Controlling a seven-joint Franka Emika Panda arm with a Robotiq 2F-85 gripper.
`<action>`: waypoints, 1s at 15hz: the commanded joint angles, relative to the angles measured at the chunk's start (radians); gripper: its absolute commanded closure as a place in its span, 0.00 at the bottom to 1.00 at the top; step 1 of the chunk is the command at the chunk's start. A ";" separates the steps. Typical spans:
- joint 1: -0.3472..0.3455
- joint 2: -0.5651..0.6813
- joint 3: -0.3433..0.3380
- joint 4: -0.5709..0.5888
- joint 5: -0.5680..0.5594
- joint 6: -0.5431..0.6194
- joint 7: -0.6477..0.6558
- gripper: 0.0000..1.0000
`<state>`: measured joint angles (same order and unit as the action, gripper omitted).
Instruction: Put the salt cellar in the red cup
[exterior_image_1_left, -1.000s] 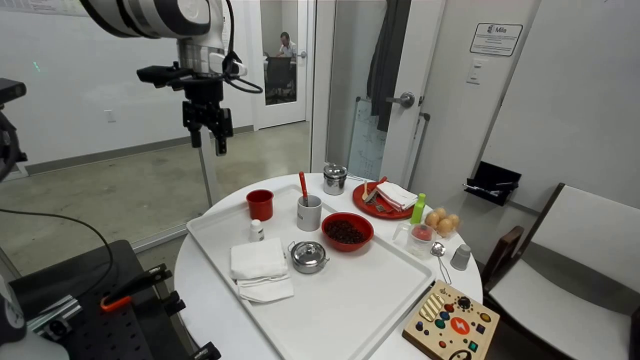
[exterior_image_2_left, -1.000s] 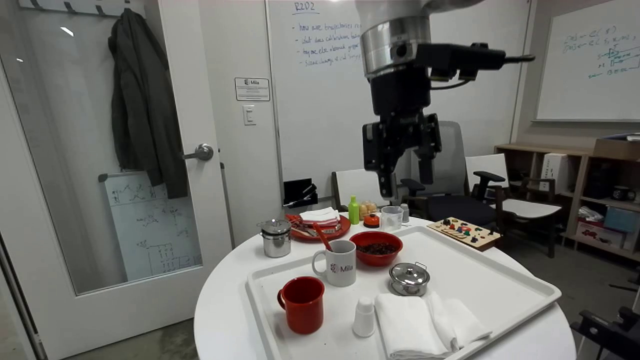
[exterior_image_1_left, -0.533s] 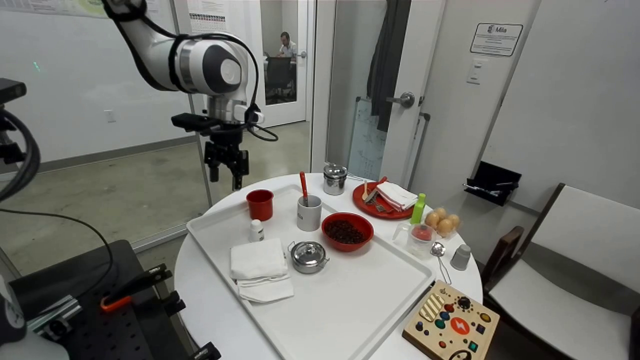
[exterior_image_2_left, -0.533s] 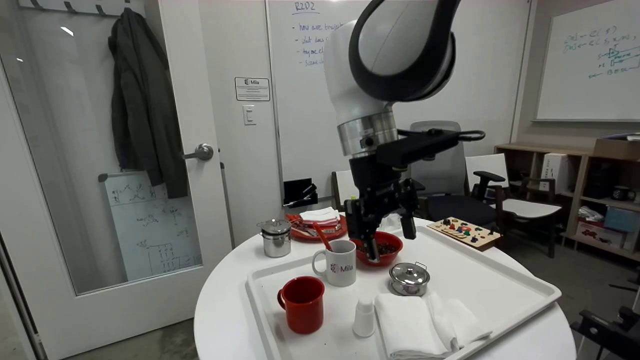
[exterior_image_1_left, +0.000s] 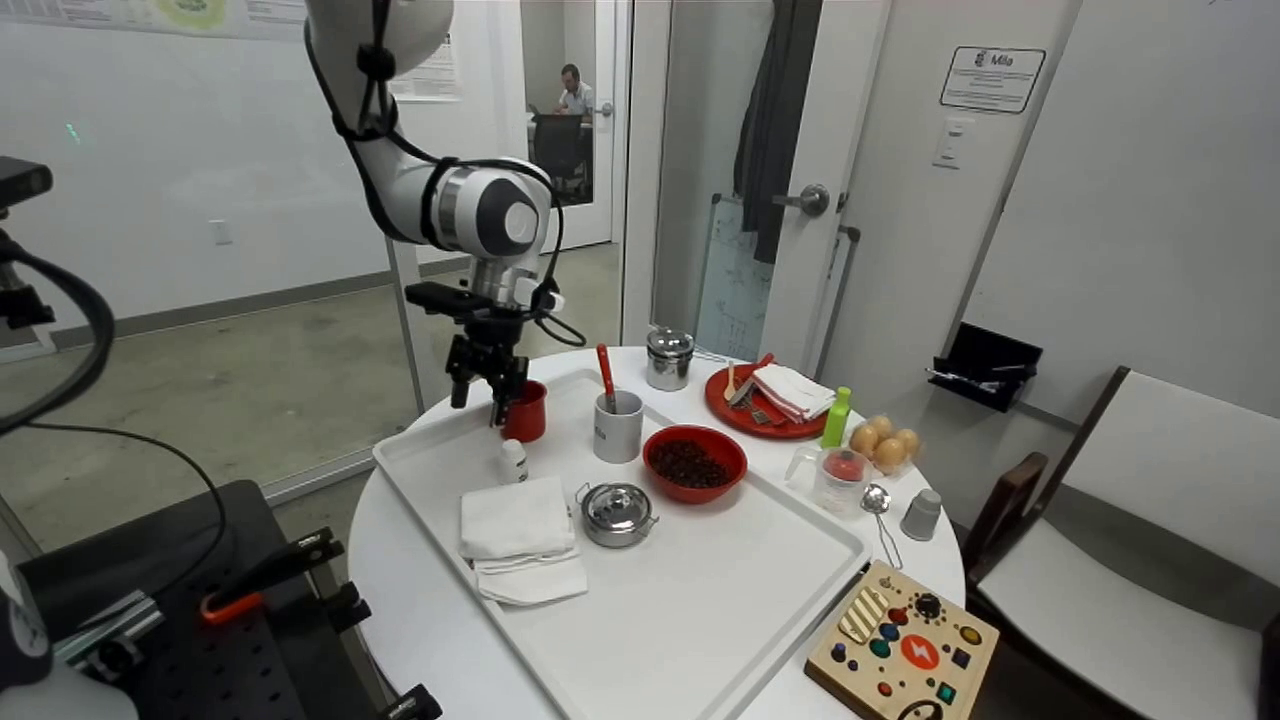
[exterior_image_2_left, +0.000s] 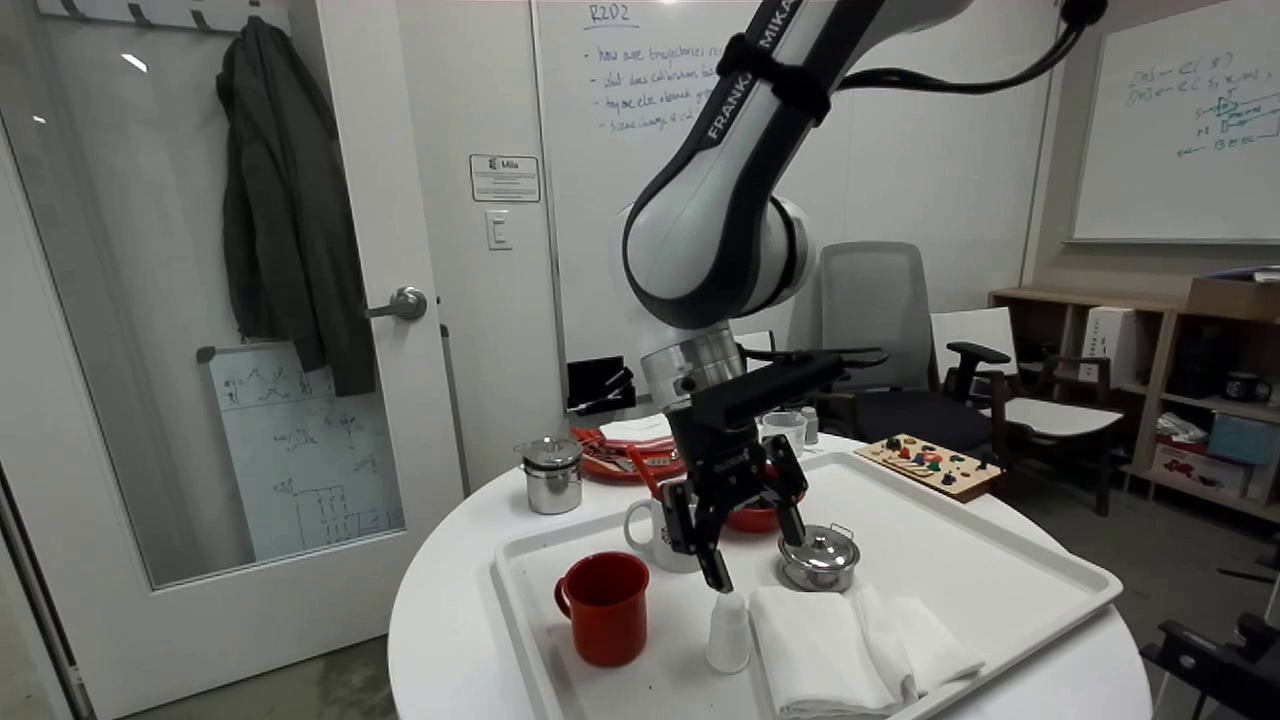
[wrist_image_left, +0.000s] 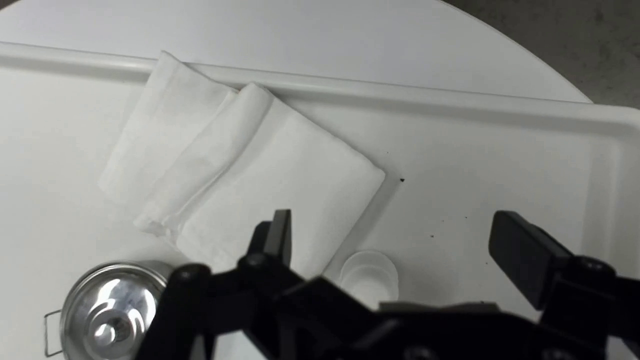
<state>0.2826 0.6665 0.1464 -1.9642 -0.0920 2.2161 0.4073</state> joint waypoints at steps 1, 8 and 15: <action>0.015 0.102 -0.021 0.127 0.053 -0.080 -0.018 0.00; 0.021 0.080 -0.031 0.104 0.057 -0.048 -0.013 0.00; 0.020 0.127 -0.045 0.125 0.055 0.006 -0.026 0.00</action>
<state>0.2908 0.7671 0.1161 -1.8658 -0.0530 2.1974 0.4055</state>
